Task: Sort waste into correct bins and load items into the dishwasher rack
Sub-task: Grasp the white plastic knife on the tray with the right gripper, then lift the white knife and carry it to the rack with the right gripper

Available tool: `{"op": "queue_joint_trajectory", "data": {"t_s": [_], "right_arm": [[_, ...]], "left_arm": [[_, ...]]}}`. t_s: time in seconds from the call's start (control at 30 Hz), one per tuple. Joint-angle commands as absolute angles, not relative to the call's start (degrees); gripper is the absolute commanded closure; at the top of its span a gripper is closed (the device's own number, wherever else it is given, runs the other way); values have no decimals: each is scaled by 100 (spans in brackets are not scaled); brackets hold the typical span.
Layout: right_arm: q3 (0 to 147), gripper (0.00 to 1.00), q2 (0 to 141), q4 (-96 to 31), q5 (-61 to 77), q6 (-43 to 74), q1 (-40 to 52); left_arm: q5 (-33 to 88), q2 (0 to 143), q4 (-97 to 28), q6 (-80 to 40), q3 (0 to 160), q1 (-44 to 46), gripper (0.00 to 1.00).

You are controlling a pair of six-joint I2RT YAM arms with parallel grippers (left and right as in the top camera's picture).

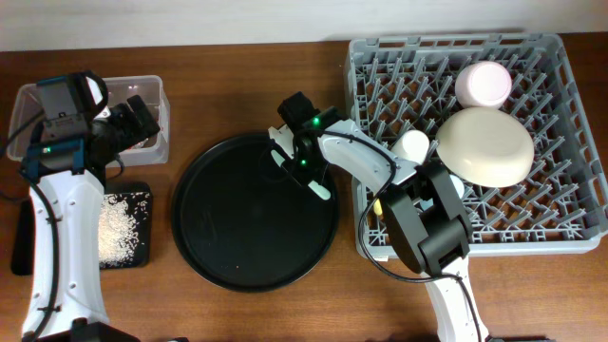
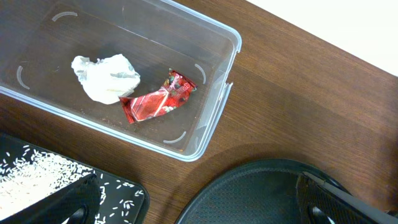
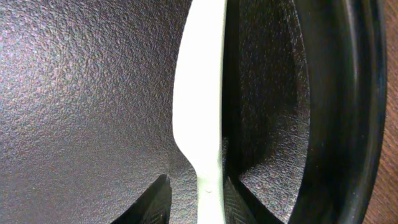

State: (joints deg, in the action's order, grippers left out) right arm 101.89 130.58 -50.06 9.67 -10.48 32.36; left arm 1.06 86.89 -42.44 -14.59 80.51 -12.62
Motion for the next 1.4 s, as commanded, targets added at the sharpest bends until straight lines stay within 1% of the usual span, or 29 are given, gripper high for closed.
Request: {"op": "queue_joint_trajectory", "data": {"t_s": [0.0, 0.03, 0.1, 0.13, 0.23, 0.3, 0.4, 0.43, 0.5, 0.53, 0.57, 0.7, 0.8, 0.9, 1.0, 1.03, 1.17, 1.37], "right_arm": [[10101, 68, 13163, -5030, 834, -1055, 3271], [10101, 69, 13163, -5028, 834, -1055, 3271], [10101, 85, 13163, -5030, 834, -1052, 3271], [10101, 88, 13163, -5052, 836, -1052, 3271], [10106, 91, 13161, -5124, 838, -1050, 3271], [10106, 96, 13161, -5201, 838, -1050, 3271], [10156, 96, 13139, -5345, 862, -1050, 3273], [10175, 96, 13128, -5439, 860, -1050, 3273], [10175, 83, 13128, -5557, 856, -1052, 3271], [10175, 70, 13128, -5555, 858, -1050, 3271], [10178, 64, 13128, -5548, 836, -1052, 3271], [10790, 62, 12958, -6055, 832, -1050, 3181], [11666, 61, 12783, -7037, 917, -1000, 3186], [11585, 60, 12787, -7240, 1632, -1011, 3223], [11063, 59, 12796, -6840, 1643, -1009, 3494], [10840, 56, 12796, -6630, 1623, -1009, 3599], [9870, 51, 12798, -5618, 1020, -1007, 3872], [9214, 51, 12798, -4939, 961, -1007, 3865]], "left_arm": [[106, 8665, -4233, -1452, 8128, -1282, 1], [106, 8665, -4233, -1452, 8128, -1282, 1], [106, 8665, -4233, -1452, 8128, -1282, 1], [106, 8665, -4233, -1455, 8128, -1282, 1], [106, 8665, -4233, -1452, 8128, -1282, 1], [106, 8665, -4233, -1455, 8128, -1282, 1], [106, 8665, -4233, -1452, 8128, -1282, 1], [106, 8665, -4233, -1452, 8128, -1282, 1], [106, 8665, -4233, -1452, 8128, -1282, 1], [106, 8665, -4233, -1452, 8128, -1282, 1], [106, 8665, -4233, -1455, 8128, -1282, 1], [106, 8665, -4233, -1452, 8128, -1282, 1], [106, 8665, -4233, -1452, 8128, -1282, 1], [106, 8665, -4233, -1452, 8128, -1282, 1], [106, 8665, -4233, -1455, 8128, -1282, 1], [106, 8665, -4233, -1452, 8128, -1282, 1], [106, 8665, -4230, -1452, 8128, -1282, 1], [106, 8665, -4233, -1452, 8128, -1282, 1]]}}
